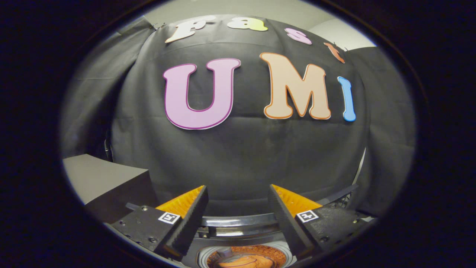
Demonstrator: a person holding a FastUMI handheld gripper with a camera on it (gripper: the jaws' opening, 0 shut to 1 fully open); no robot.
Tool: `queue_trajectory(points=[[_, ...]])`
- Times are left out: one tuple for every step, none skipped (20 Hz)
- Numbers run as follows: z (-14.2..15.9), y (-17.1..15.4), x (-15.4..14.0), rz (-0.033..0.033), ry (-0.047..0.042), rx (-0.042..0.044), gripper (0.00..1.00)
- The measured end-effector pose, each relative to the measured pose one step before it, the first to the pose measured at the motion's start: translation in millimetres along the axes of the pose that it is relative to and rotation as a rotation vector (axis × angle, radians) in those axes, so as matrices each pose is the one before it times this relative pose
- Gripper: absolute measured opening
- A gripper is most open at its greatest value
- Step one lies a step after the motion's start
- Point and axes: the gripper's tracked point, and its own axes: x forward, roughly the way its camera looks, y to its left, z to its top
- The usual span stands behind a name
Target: Put the clothes into the washing machine and then close the washing machine lid.
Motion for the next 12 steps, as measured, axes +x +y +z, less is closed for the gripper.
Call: queue_trajectory(points=[[-1.41,0.28,-0.53,-0.00047,-0.00637,0.00193,0.98],[0.55,0.62,-1.60,0.00135,-0.01447,-0.00328,0.98],[0.62,-0.20,-0.69,0.00109,-0.01388,0.00335,0.98],[-0.12,-0.13,-2.55,-0.00251,-0.00986,0.00463,0.98],[-2.20,-0.93,-3.49,-0.00636,0.00181,-0.00030,0.98],[-2.28,-0.64,-4.23,-0.00806,0.00063,-0.00094,0.98],[-3.27,-1.82,-4.22,-0.00943,0.00827,0.00663,0.98],[-4.64,-3.62,-5.78,-0.01812,0.01375,0.02189,0.98],[-13.09,1.09,-4.86,0.00720,0.02934,0.03803,0.97],[-9.65,1.09,-3.96,0.01162,0.02769,0.04890,0.97],[-10.99,-0.79,-4.71,0.00460,0.02533,0.03768,0.97],[-8.50,-2.57,-3.06,-0.00161,0.01719,0.02567,0.97]])
